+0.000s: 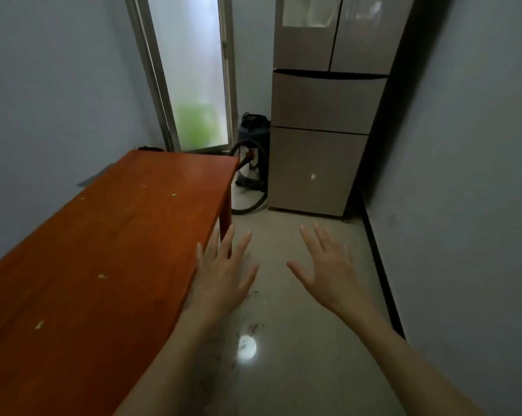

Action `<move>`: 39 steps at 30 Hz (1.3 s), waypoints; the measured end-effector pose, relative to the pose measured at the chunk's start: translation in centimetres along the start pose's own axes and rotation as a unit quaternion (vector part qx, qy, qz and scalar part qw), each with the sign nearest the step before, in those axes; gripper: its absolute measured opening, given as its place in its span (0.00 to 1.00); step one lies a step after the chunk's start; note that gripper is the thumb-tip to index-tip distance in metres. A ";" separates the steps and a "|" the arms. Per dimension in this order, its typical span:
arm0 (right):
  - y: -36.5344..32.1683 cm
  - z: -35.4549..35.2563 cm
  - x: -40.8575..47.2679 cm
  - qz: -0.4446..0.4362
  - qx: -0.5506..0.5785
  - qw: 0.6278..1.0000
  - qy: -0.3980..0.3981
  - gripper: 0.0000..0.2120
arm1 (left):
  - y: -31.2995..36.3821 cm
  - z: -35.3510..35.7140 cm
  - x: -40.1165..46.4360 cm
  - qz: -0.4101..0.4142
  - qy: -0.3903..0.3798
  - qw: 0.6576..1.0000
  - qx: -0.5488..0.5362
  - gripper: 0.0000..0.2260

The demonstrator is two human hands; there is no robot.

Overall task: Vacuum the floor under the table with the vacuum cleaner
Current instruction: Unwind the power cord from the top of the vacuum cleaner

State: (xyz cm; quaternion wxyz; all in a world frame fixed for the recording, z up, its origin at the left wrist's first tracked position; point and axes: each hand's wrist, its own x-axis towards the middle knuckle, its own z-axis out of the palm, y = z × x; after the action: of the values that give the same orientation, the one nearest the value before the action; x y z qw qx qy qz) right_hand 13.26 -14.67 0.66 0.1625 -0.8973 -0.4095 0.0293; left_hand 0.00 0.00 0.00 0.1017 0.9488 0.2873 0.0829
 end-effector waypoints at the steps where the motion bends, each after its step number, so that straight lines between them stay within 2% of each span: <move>1: 1.3 0.0 1.2 0.001 0.000 1.000 -0.008 0.35 | 0.6 0.4 1.4 -0.011 -0.004 1.000 0.006 0.28; 7: 7.3 0.5 10.9 -0.011 -0.004 1.000 -0.028 0.35 | 1.8 3.1 10.9 -0.041 -0.012 0.999 0.014 0.29; 15: 10.0 2.8 28.3 -0.026 0.003 0.998 -0.055 0.35 | -1.4 6.0 26.6 -0.083 -0.035 0.996 0.012 0.29; 21: 10.6 4.5 41.9 -0.022 0.003 0.997 -0.070 0.35 | -5.2 6.5 40.6 -0.072 -0.048 0.996 0.020 0.28; 29: 14.1 3.9 57.4 -0.023 -0.007 0.997 -0.070 0.35 | -6.2 7.5 57.0 -0.041 -0.031 0.999 0.013 0.28; 39: 20.4 3.3 79.6 -0.127 -0.038 0.986 -0.101 0.34 | -4.7 11.2 76.6 -0.117 -0.014 0.993 -0.005 0.27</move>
State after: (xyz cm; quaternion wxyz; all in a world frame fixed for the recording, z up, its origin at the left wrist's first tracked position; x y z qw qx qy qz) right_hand 80.18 32.99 -2.51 0.0884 -0.8358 -0.5355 0.0830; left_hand 62.82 45.20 -4.34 0.1197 0.9091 0.3948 0.0583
